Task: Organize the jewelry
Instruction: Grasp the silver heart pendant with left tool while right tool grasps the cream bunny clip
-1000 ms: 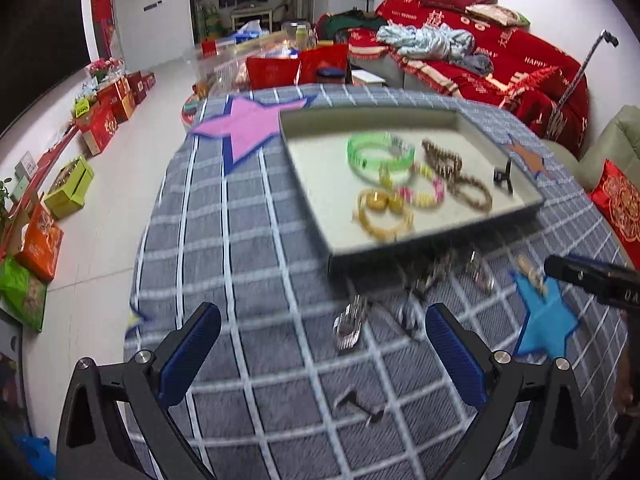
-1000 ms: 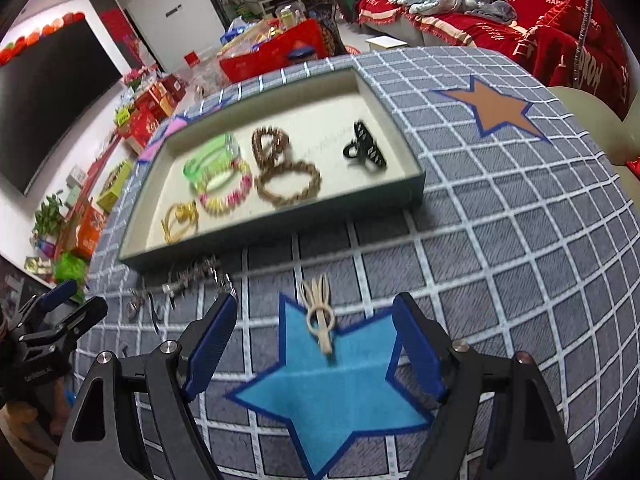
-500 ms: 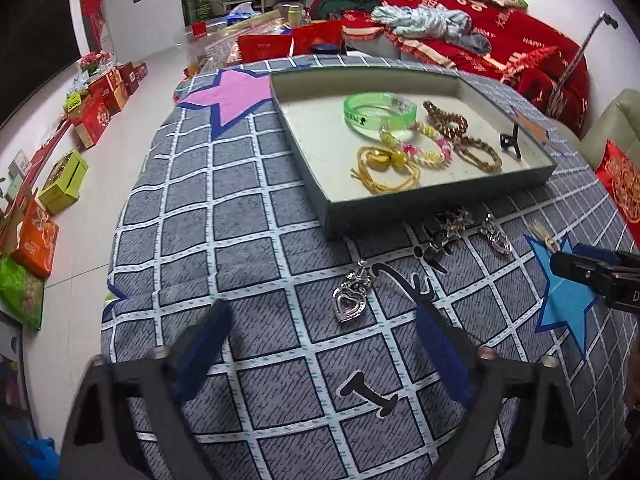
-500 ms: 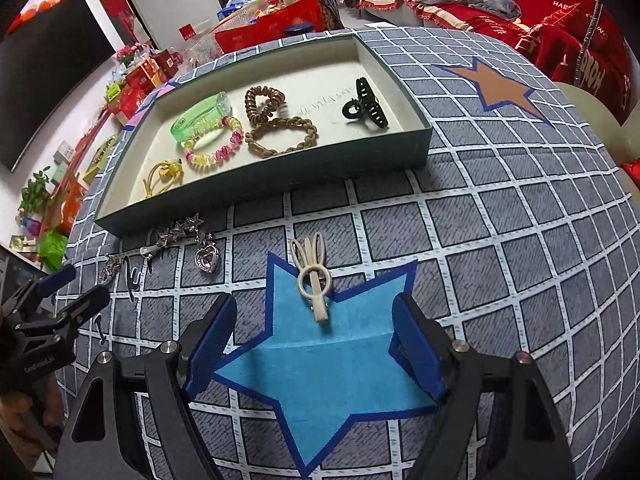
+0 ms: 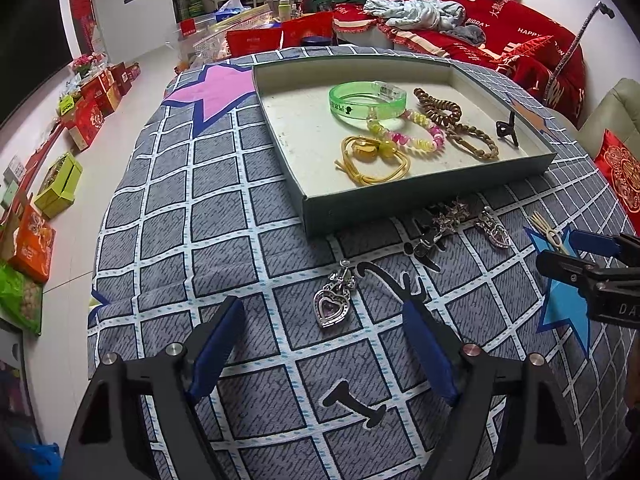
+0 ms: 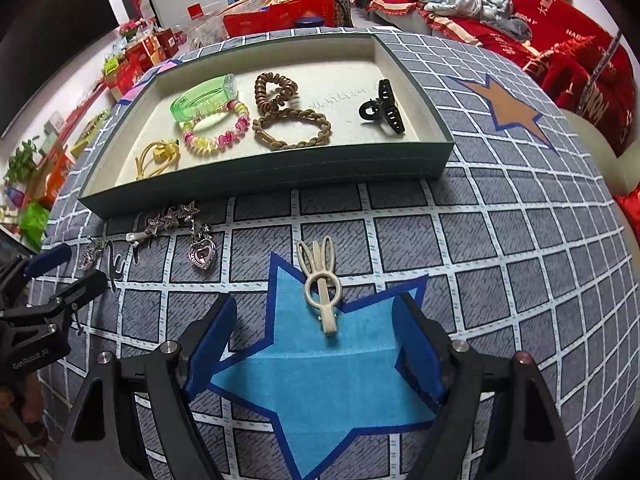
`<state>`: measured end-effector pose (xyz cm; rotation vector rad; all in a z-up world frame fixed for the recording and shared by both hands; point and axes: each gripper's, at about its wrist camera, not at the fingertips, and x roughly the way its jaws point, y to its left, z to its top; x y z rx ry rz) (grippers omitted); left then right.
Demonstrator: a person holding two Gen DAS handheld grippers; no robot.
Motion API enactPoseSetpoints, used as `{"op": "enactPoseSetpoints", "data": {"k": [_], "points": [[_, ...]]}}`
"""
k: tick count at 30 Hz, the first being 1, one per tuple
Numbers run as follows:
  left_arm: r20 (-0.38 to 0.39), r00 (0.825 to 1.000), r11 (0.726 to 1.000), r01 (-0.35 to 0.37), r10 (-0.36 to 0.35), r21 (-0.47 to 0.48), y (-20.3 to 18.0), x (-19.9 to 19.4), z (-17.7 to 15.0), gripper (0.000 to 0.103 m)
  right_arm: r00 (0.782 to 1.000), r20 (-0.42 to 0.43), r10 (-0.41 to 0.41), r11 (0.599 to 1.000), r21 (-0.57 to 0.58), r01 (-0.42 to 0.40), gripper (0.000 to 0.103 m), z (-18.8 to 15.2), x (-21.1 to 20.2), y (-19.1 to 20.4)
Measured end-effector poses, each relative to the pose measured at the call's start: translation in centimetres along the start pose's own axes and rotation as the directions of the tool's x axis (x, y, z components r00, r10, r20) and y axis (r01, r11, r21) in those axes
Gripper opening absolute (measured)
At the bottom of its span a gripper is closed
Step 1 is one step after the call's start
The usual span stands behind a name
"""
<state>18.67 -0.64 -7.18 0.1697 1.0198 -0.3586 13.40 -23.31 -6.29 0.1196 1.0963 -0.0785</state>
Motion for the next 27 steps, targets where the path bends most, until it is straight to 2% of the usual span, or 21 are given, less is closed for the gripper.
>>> {"op": "enactPoseSetpoints", "data": {"k": [2, 4, 6, 7, 9, 11, 13, 27], "points": [[0.005, 1.0, 1.0, -0.01, 0.01, 0.009, -0.1, -0.1, 0.0, 0.084, 1.0, 0.003, -0.018, 1.0, -0.02, 0.018, 0.075, -0.1, -0.1, 0.3], [0.004, 1.0, 1.0, -0.007, 0.007, 0.021, -0.3, -0.1, 0.1, 0.082, 0.999, 0.005, -0.034, 0.999, -0.042, 0.034, 0.064, -0.1, -0.2, 0.7], [0.011, 1.0, 0.999, -0.001, 0.0, 0.035, -0.6, -0.3, 0.1, 0.066, 1.0, 0.006, -0.029, 0.998, -0.052, 0.03, 0.056, -0.1, -0.3, 0.9], [0.011, 1.0, 0.999, 0.006, -0.006, 0.043, -0.8, -0.3, 0.1, 0.063, 1.0, 0.005, -0.03, 0.998, -0.055, 0.031, 0.051, -0.1, -0.4, 1.0], [0.012, 1.0, 0.998, 0.016, -0.016, 0.059, -1.2, -0.4, 0.1, 0.044, 1.0, 0.003, -0.028, 0.998, -0.058, 0.028, 0.043, 0.0, -0.5, 1.1], [0.011, 1.0, 0.997, 0.024, -0.025, 0.072, -1.5, -0.5, 0.0, 0.035, 1.0, 0.0, -0.028, 0.998, -0.062, 0.028, 0.034, 0.0, -0.6, 1.2], [0.014, 0.999, 0.996, 0.027, -0.029, 0.085, -1.8, -0.7, -0.1, 0.035, 1.0, -0.002, -0.026, 0.998, -0.065, 0.026, 0.02, 0.0, -0.6, 1.3], [0.044, 0.997, 0.996, 0.064, -0.067, 0.059, -1.5, -2.5, -0.2, 0.035, 0.999, 0.024, 0.044, 0.999, -0.031, -0.043, 0.02, -0.1, -2.1, 0.8]]}}
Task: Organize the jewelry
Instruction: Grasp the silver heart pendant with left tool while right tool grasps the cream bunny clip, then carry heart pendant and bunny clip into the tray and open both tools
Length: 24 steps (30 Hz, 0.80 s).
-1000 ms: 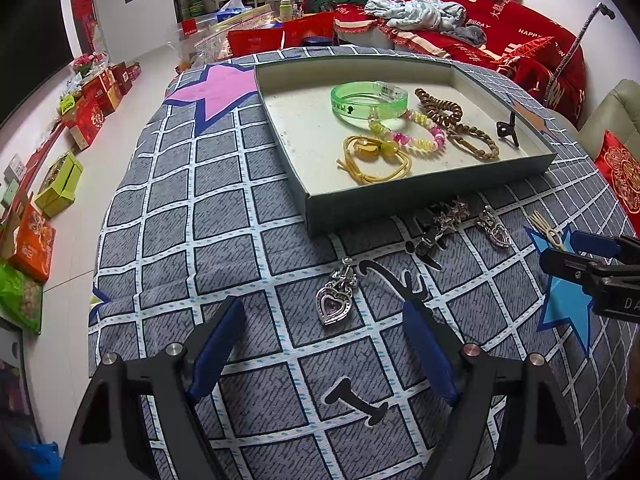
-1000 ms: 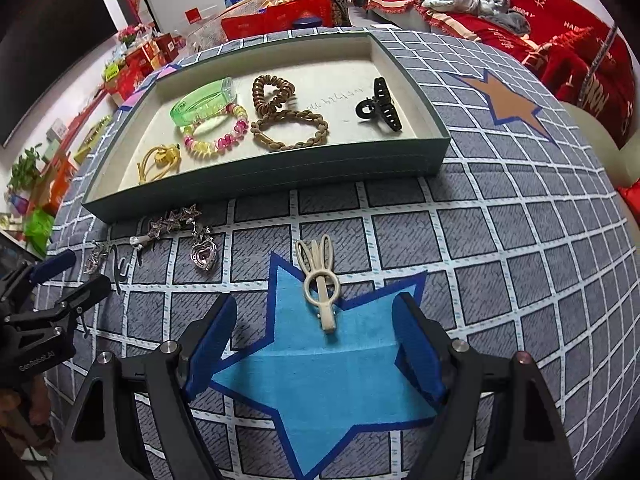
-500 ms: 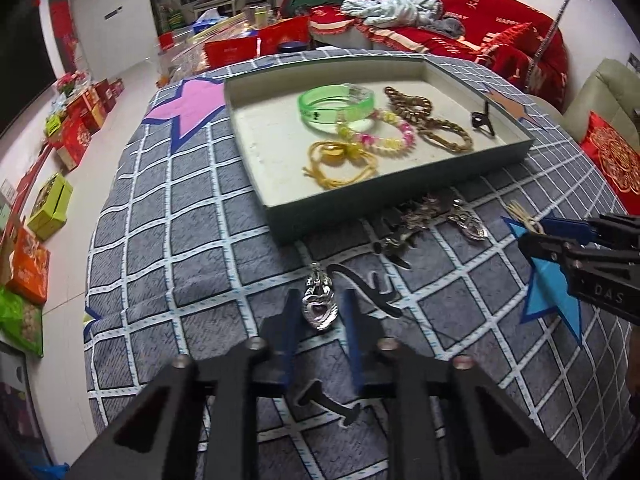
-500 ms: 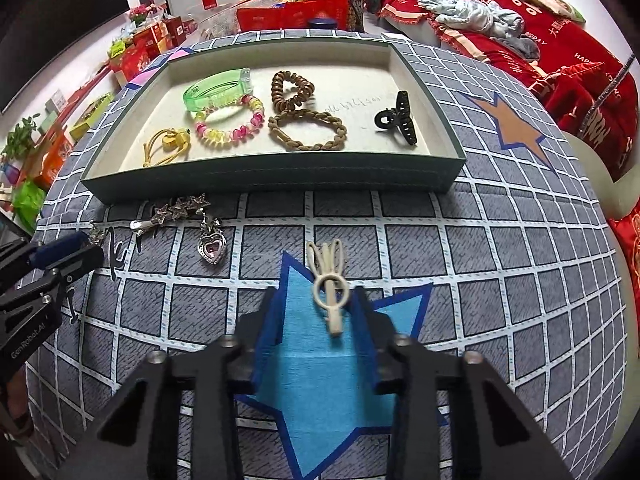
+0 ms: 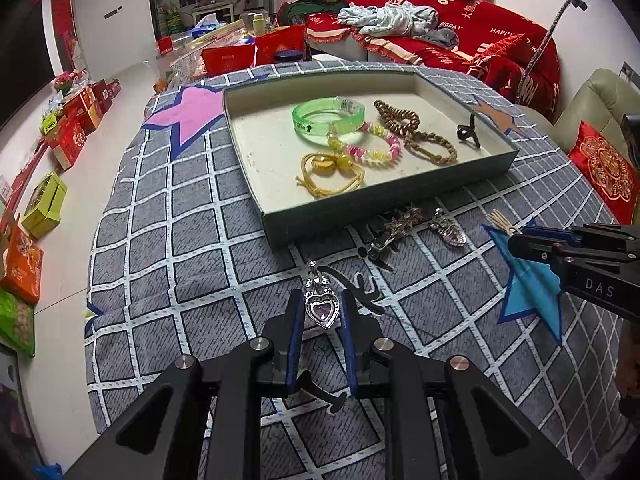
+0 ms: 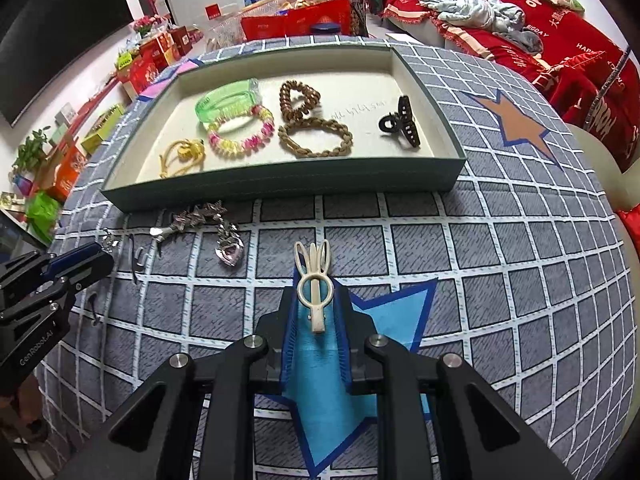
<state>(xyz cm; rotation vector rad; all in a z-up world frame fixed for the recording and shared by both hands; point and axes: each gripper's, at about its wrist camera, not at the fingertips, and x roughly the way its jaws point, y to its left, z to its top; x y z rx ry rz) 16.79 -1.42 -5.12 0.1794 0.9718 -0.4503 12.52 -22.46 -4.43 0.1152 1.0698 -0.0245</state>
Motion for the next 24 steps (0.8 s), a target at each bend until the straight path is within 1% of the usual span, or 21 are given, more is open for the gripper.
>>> {"op": "enactPoseSetpoints", "data": {"k": [7, 11, 14, 20, 24], "points": [[0.049, 0.999, 1.0, 0.02, -0.02, 0.003, -0.4, -2.0, 0.9, 0.035, 0.998, 0.045, 0.037, 0.999, 0.018, -0.038, 0.02, 0.6, -1.8, -0.2], [0.08, 0.996, 1.0, 0.03, -0.03, 0.001, -0.6, -3.1, 1.7, 0.035, 0.996, 0.069, 0.059, 0.997, 0.035, -0.061, 0.02, 1.4, -2.7, -0.6], [0.101, 0.994, 0.999, 0.041, -0.041, -0.001, -0.7, -3.6, 2.7, 0.035, 0.994, 0.093, 0.059, 0.997, 0.036, -0.062, 0.02, 2.3, -3.4, -0.7], [0.128, 0.991, 0.999, 0.045, -0.045, -0.001, -1.0, -3.3, 4.9, 0.035, 0.991, 0.119, 0.052, 0.997, 0.044, -0.058, 0.02, 4.5, -3.8, -1.3], [0.136, 0.989, 0.998, 0.055, -0.053, -0.015, -0.8, -2.2, 6.9, 0.035, 0.989, 0.127, 0.069, 0.993, 0.085, -0.08, 0.02, 6.3, -3.2, -2.4]]}}
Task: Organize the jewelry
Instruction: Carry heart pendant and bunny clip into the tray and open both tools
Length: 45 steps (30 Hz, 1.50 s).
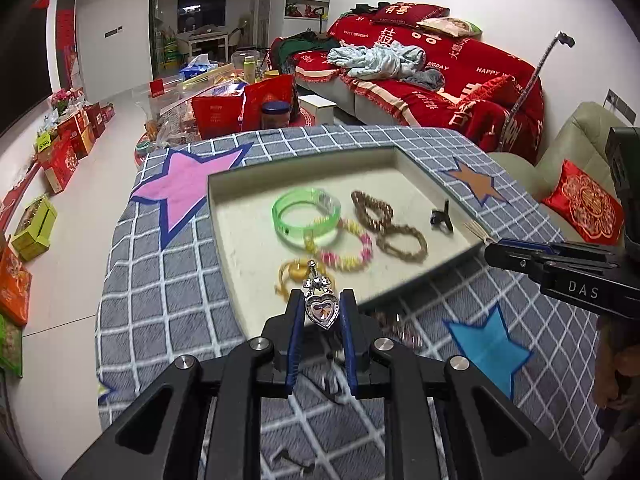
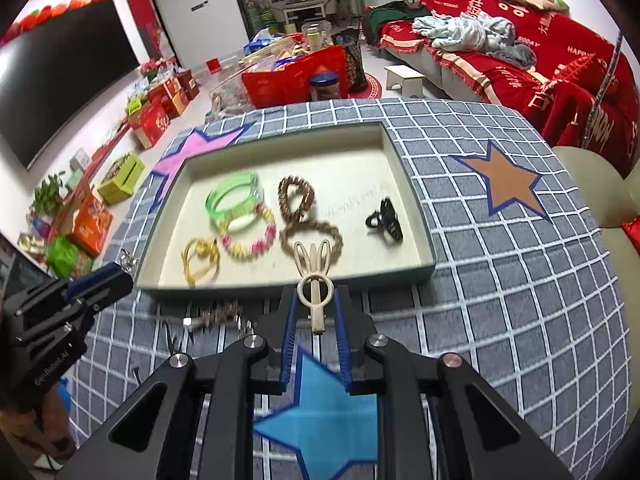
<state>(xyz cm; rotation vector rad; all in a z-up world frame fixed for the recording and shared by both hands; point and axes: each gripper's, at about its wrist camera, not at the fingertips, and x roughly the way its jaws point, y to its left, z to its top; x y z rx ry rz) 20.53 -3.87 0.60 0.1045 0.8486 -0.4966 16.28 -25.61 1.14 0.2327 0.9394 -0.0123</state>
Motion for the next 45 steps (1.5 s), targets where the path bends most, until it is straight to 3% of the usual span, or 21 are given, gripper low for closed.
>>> {"op": "enactPoseSetpoints", "data": {"k": [14, 23, 39, 41, 45], "points": [[-0.022, 0.999, 0.999, -0.04, 0.04, -0.034, 1.2, 5.8, 4.2, 0.035, 0.998, -0.054, 0.012, 0.997, 0.082, -0.007, 0.02, 3.6, 5.7, -1.8], [-0.102, 0.992, 0.997, -0.079, 0.077, -0.016, 1.4, 9.3, 4.4, 0.035, 0.997, -0.081, 0.004, 0.995, 0.098, 0.004, 0.02, 4.7, 8.4, -2.3], [-0.183, 0.979, 0.996, -0.093, 0.09, -0.011, 1.7, 11.5, 3.4, 0.035, 0.993, -0.119, 0.01, 0.994, 0.113, 0.004, 0.021, 4.1, 10.3, -2.7], [-0.181, 0.979, 0.995, -0.099, 0.096, -0.007, 1.7, 11.5, 3.3, 0.035, 0.993, -0.117, 0.017, 0.993, 0.116, -0.004, 0.023, 4.1, 10.2, -2.7], [-0.169, 0.98, 0.995, -0.104, 0.102, 0.001, 1.5, 11.3, 3.3, 0.035, 0.993, -0.111, 0.03, 0.992, 0.124, -0.016, 0.042, 4.0, 10.1, -2.6]]}}
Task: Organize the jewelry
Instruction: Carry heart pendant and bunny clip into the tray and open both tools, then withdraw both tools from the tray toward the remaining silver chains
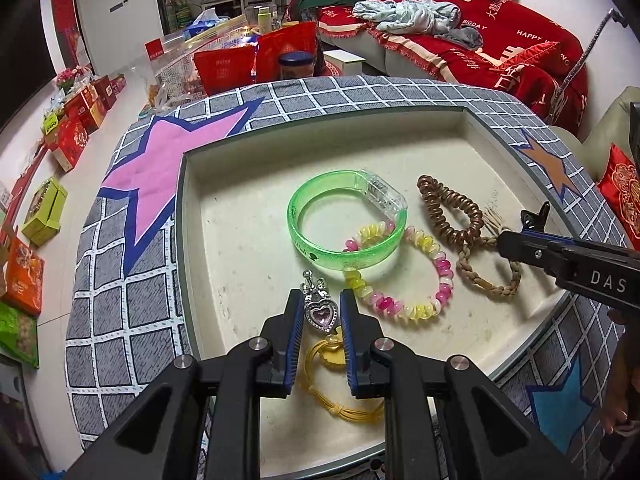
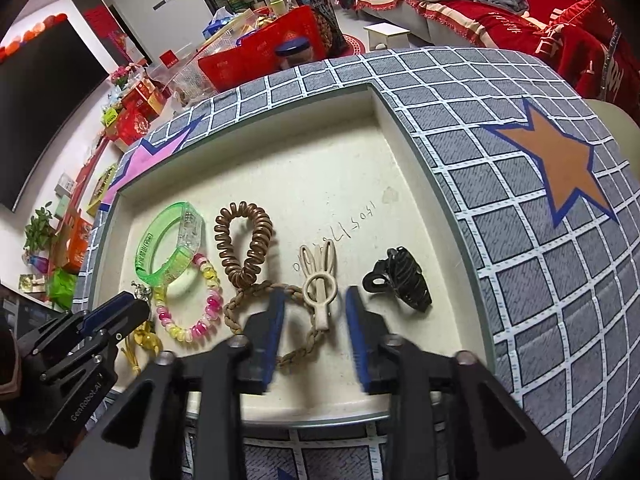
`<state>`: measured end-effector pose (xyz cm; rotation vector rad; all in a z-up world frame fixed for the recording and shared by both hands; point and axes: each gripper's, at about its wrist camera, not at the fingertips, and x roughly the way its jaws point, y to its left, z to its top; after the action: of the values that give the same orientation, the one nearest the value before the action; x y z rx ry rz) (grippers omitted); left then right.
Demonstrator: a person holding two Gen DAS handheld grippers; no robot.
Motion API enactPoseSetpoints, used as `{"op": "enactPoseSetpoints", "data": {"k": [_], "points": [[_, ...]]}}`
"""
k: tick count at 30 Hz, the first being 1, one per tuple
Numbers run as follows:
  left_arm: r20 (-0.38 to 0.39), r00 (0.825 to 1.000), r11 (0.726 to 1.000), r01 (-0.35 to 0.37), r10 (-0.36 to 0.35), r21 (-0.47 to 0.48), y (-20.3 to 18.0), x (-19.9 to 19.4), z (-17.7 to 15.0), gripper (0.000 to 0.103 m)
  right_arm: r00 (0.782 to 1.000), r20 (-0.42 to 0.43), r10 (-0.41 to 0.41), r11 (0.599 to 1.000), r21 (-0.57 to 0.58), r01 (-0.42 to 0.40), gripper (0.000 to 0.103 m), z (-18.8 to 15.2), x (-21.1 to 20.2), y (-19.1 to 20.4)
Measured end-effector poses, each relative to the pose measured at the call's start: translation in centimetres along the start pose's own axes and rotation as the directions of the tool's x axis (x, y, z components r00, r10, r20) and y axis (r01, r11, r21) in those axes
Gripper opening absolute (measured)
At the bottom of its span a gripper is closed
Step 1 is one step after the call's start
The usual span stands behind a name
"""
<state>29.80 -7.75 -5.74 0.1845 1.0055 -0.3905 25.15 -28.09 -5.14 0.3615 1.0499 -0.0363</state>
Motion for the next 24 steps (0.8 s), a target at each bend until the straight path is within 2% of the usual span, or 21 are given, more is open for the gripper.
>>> {"op": "enactPoseSetpoints", "data": {"k": [3, 5, 7, 9, 14, 16, 17, 19, 24], "points": [[0.014, 1.0, 1.0, -0.002, 0.002, 0.003, -0.2, -0.4, 0.0, 0.035, 1.0, 0.003, 0.013, 1.0, 0.006, -0.014, 0.043, -0.1, -0.3, 0.0], [0.024, 1.0, 1.0, -0.008, 0.008, 0.003, -0.3, -0.7, 0.0, 0.035, 0.999, 0.009, 0.035, 0.999, 0.023, -0.035, 0.047, 0.0, -0.6, -0.1], [0.034, 0.999, 1.0, -0.015, 0.015, 0.001, -0.2, -1.1, 0.1, 0.035, 0.997, 0.019, 0.073, 0.996, 0.05, -0.074, 0.062, 0.0, -1.0, -0.4], [0.04, 0.999, 1.0, -0.019, 0.019, -0.001, -0.3, -1.3, 0.1, 0.035, 0.994, 0.029, 0.102, 0.992, 0.071, -0.104, 0.063, 0.1, -1.5, -0.5], [0.061, 0.998, 1.0, -0.016, 0.016, 0.011, -0.7, -2.0, 0.1, 0.036, 0.993, 0.059, 0.103, 0.993, 0.058, -0.106, 0.063, -0.2, -2.9, 0.1], [0.077, 0.997, 1.0, -0.016, 0.014, 0.017, -0.8, -2.6, 0.0, 0.074, 0.992, 0.073, 0.104, 0.993, 0.05, -0.108, 0.07, -0.3, -3.4, 0.4], [0.1, 0.995, 1.0, -0.009, 0.008, 0.01, -0.8, -3.1, -0.1, 0.102, 0.991, 0.078, 0.11, 0.992, 0.049, -0.114, 0.071, -0.3, -3.7, 0.4], [0.15, 0.989, 1.0, -0.008, 0.007, 0.007, -0.8, -4.2, 0.0, 0.103, 0.989, 0.086, 0.116, 0.991, 0.05, -0.121, 0.072, -0.4, -4.1, 0.6], [0.153, 0.988, 0.999, -0.031, 0.029, 0.012, -1.0, -5.1, 0.5, 0.103, 0.988, 0.101, 0.117, 0.991, 0.055, -0.123, 0.072, -0.6, -5.1, 0.7]]}}
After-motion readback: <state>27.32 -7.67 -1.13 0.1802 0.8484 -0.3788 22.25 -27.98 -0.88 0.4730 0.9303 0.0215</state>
